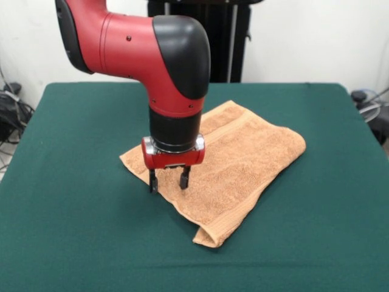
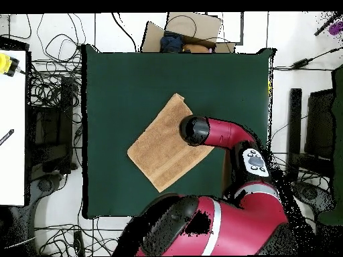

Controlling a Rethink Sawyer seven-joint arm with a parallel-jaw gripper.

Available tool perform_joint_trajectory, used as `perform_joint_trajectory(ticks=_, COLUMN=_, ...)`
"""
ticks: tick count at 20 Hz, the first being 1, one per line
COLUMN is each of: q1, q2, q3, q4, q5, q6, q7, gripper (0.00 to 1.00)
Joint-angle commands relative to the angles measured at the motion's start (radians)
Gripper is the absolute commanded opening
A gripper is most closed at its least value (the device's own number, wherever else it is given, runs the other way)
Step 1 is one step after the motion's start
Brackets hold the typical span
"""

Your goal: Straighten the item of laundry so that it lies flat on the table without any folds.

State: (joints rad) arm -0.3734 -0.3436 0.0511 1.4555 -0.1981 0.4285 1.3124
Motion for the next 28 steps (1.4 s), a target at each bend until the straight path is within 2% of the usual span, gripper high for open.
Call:
perform_joint_trajectory(ticks=1, q1=-0.011, q2=0.249, q3=0.028, q4=-0.024, q5=-0.036, q6=-0.094, q7=0.134, gripper=1.0)
perform_joint_trajectory(ticks=15, q1=0.001, q2=0.189, q3=0.017, q4=-0.005, q5=-0.007, q6=-0.004, q7=0.148, gripper=1.0)
perform_joint_trajectory(ticks=18, q1=0.013, q2=0.117, q3=0.001, q4=0.036, q5=0.009, q6=0.048, q7=0.169, gripper=1.0)
perform_joint_trajectory(ticks=20, q1=0.034, q2=0.058, q3=-0.012, q4=0.04, q5=0.03, q6=0.135, q7=0.178, gripper=1.0)
perform_joint_trajectory(ticks=24, q1=0.126, q2=-0.101, q3=-0.073, q4=-0.005, q5=0.063, q6=0.386, q7=0.203, gripper=1.0)
perform_joint_trajectory(ticks=28, q1=0.153, q2=-0.123, q3=-0.084, q4=-0.125, q5=0.103, q6=0.624, q7=0.232, gripper=1.0)
